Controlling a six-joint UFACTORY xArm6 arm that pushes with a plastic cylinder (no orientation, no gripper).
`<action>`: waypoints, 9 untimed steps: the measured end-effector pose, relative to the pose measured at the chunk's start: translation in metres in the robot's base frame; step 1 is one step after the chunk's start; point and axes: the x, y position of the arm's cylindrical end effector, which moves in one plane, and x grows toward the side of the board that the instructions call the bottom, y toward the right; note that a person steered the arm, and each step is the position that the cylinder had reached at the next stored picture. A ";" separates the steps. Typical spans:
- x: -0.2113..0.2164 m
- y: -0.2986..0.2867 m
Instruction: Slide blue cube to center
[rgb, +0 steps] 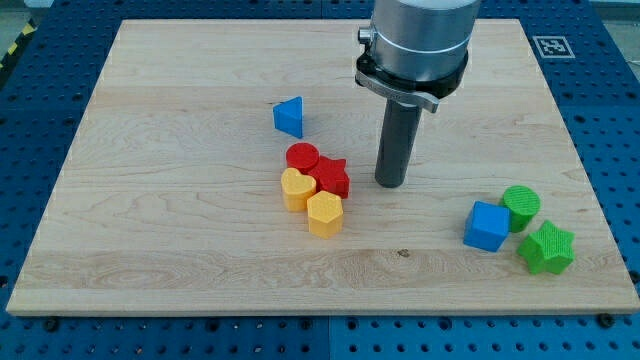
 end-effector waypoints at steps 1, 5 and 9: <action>0.003 0.000; 0.079 0.005; 0.102 0.093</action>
